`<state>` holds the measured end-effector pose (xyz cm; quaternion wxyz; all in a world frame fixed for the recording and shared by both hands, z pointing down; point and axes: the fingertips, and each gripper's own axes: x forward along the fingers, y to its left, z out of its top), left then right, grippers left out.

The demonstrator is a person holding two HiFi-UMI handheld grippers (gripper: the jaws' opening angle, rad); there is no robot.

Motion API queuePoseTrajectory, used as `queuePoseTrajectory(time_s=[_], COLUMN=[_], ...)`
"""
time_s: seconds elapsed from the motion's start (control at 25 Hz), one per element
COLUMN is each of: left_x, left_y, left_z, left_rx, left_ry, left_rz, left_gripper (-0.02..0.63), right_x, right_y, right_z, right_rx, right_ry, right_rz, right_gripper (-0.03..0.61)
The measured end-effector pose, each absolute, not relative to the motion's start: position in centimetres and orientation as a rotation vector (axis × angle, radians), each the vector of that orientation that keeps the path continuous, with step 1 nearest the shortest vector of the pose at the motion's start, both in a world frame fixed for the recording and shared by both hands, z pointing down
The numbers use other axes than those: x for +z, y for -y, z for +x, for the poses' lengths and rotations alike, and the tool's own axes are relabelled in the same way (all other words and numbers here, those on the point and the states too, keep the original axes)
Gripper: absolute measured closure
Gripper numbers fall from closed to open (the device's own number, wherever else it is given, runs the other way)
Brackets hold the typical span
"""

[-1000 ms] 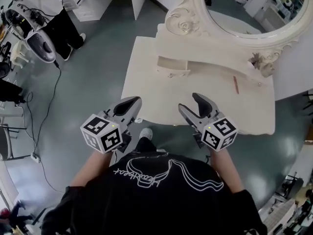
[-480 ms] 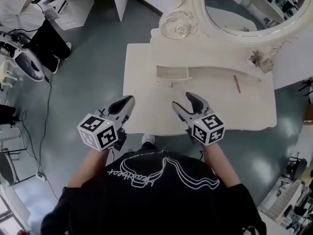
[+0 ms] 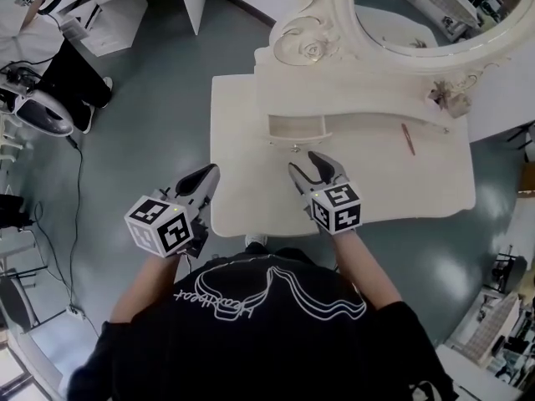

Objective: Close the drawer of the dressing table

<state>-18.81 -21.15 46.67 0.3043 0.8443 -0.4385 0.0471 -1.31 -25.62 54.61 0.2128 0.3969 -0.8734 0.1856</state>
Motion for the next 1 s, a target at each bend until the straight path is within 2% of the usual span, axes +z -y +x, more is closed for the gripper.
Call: queuePoseTrajectory(time_s=[0.28,0.68,1.0], left_x=[47.1,48.2,48.3], left_y=[21.9,22.2,22.3], left_z=[-20.3,-21.8,-21.9], left_rx=[0.123,0.141,0.157], left_ry=[1.178,1.211,1.209], left_rz=[2.220,2.174,2.171], left_gripper=[0.610,0.609,0.609], right_x=[56.9,58.0,58.1], right_y=[27.1,28.2,28.2], right_z=[-1.6,-1.5,-1.6], right_rx=[0.526,0.559,0.614], right_ry=[2.323,2.284,2.294], right_rz=[1.146,1.203,1.204], right_gripper=[0.387,0.469,0.476])
